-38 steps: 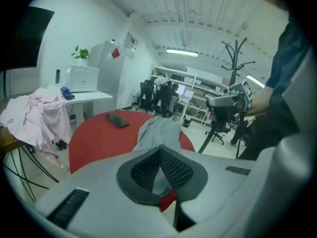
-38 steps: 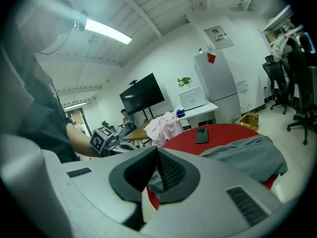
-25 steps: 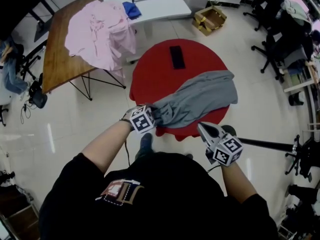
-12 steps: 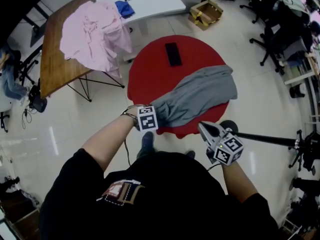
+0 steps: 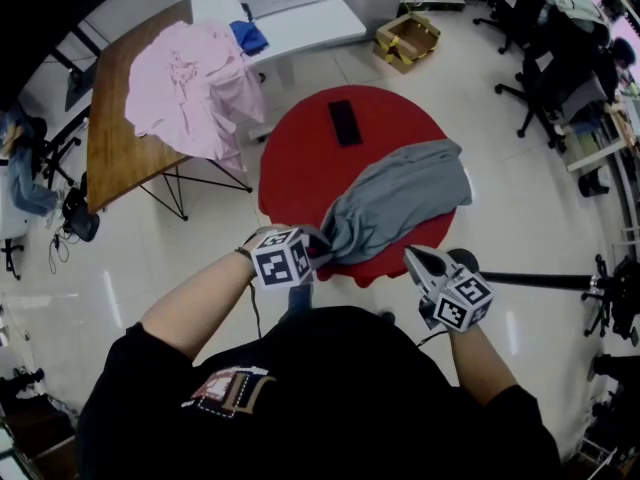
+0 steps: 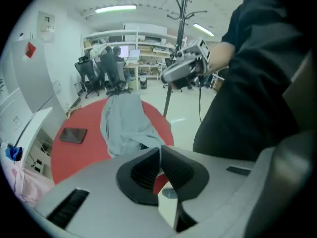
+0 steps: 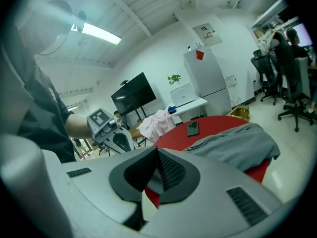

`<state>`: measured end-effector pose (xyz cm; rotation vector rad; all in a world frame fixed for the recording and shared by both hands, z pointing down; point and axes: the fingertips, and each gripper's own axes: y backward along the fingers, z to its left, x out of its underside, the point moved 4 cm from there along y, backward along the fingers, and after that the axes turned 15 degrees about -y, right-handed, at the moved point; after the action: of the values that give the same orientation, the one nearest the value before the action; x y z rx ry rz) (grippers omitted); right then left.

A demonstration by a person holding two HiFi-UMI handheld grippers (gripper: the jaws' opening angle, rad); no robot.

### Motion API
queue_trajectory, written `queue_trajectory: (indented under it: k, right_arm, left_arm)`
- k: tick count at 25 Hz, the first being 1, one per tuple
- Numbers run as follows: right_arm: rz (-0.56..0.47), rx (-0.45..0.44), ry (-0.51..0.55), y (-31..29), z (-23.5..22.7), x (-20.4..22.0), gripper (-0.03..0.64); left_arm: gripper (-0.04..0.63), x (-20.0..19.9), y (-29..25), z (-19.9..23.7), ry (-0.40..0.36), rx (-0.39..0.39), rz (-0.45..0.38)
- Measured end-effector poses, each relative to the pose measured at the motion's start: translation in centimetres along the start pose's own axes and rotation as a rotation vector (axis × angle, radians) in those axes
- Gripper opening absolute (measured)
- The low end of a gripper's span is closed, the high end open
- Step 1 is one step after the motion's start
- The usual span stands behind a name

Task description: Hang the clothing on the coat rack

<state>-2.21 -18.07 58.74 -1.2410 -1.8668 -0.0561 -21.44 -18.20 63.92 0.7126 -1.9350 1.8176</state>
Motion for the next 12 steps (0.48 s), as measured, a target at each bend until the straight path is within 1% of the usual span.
queue_trajectory:
  k: [3, 7, 9, 12]
  right_arm:
    - [-0.049, 0.038, 0.007, 1.2, -0.1, -1.3, -0.011]
    - [-0.12, 0.071, 0.016, 3.2, 0.2, -2.7, -0.011]
    - [-0.16, 0.069, 0.023, 4.8, 0.3, -3.4, -0.011]
    - [-0.212, 0.06, 0.023, 7.8, 0.1, -4.2, -0.011]
  left_arm:
    - [0.012, -4.1, 2.7, 0.2, -0.039, -0.027, -0.126]
    - [0.012, -9.3, 5.7, 0.2, -0.105, -0.029, -0.266]
    - [0.012, -12.5, 6.8, 0.1, -0.171, -0.034, -0.321]
    - [0.012, -17.6, 7.9, 0.0, -0.326, -0.067, -0.343]
